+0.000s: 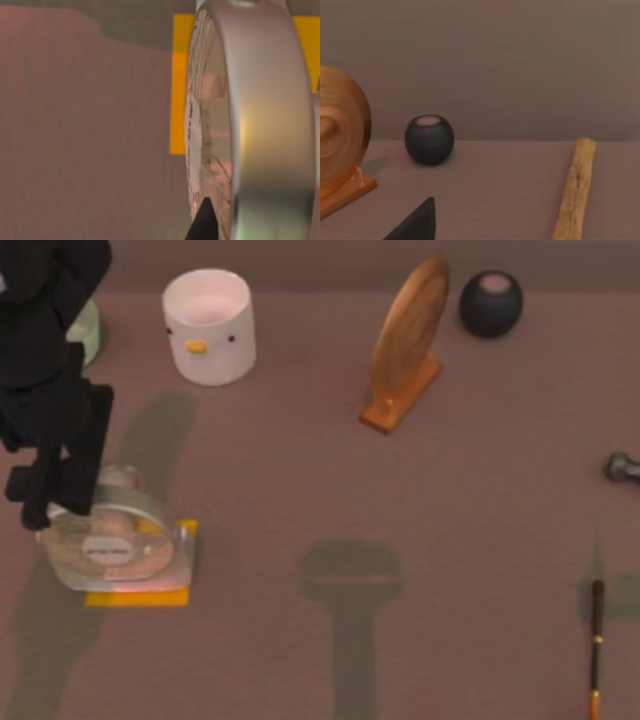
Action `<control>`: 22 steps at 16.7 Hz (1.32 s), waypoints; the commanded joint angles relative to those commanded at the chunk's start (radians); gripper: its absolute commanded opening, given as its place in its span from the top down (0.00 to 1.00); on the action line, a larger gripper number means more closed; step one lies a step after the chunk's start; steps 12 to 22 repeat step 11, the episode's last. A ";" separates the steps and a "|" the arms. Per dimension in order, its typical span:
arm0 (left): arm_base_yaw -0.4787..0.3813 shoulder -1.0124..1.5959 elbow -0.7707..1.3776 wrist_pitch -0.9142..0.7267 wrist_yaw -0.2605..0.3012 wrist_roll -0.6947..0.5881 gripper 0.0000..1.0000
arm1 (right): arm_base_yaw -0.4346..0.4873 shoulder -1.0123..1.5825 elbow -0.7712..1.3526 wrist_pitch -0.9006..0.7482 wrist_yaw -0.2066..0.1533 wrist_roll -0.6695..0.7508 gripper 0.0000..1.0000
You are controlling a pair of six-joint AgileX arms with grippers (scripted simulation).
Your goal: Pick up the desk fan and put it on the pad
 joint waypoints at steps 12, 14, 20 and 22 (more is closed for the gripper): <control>0.000 0.000 0.000 0.000 0.000 0.000 0.00 | 0.000 0.000 0.000 0.000 0.000 0.000 0.00; 0.000 0.000 0.000 0.000 0.000 0.000 0.00 | 0.000 0.000 0.000 0.000 0.000 0.000 0.00; 0.000 0.000 0.000 0.000 0.000 0.000 0.00 | 0.000 0.000 0.000 0.000 0.000 0.000 0.00; 0.000 0.000 0.000 0.000 0.000 0.000 0.00 | 0.000 0.000 0.000 0.000 0.000 0.000 0.00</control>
